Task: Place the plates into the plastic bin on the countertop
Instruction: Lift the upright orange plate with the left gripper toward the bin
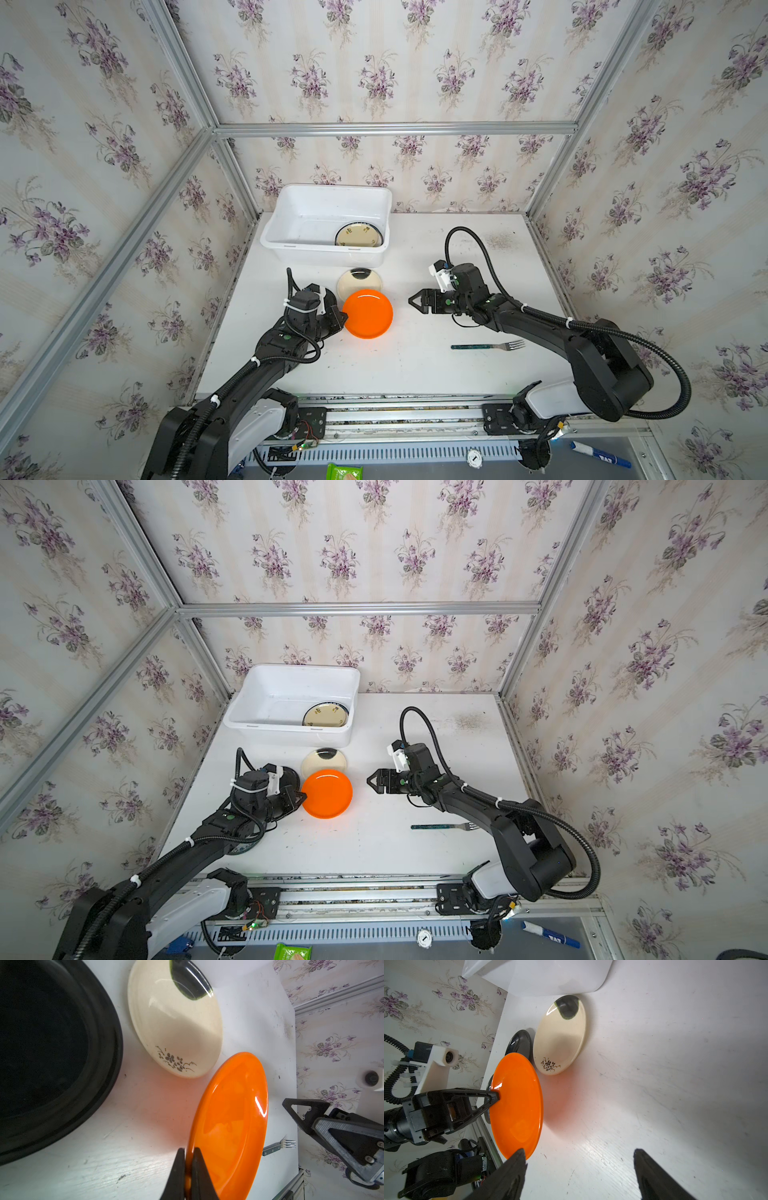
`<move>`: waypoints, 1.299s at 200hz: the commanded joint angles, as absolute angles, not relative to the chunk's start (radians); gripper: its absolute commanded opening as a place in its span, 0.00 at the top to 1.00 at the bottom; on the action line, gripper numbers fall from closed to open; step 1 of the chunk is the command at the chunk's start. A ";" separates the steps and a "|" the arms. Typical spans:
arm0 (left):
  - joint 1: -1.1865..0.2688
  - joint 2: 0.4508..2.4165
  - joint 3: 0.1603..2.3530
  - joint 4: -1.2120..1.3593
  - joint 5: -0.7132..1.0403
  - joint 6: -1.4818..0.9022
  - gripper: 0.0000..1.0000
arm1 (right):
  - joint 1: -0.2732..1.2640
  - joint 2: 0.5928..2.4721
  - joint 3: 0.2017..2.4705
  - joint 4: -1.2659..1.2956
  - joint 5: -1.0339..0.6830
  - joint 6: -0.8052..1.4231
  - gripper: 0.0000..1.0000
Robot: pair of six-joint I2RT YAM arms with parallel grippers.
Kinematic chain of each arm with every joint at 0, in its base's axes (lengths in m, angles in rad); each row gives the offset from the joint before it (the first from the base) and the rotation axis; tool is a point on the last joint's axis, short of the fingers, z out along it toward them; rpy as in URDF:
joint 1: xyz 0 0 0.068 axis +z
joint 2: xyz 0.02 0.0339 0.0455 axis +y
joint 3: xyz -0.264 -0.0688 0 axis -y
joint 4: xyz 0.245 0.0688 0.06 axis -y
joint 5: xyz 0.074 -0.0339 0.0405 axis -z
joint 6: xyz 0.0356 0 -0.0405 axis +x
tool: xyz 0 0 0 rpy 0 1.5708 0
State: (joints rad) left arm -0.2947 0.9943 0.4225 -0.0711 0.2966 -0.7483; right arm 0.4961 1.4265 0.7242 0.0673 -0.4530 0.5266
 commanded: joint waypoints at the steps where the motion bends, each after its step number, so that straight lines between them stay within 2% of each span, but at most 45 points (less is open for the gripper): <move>1: -0.297 0.982 0.447 -0.080 0.302 -0.735 1.00 | 0.495 1.408 0.732 0.045 -0.409 0.492 0.04; 7: -0.298 0.978 0.454 -0.088 0.301 -0.731 1.00 | 0.495 1.402 0.732 0.037 -0.401 0.487 0.01; 82: -0.300 0.986 0.551 -0.124 0.312 -0.699 1.00 | 0.495 1.348 0.722 0.019 -0.329 0.485 0.01; 260: -0.279 1.213 0.918 -0.145 0.348 -0.585 1.00 | 0.494 1.224 0.651 0.018 -0.215 0.476 0.01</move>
State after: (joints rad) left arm -0.2874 1.1988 0.8764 -0.1669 0.3420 -0.6109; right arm 0.4946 1.2327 0.6559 0.0048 -0.2401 0.4889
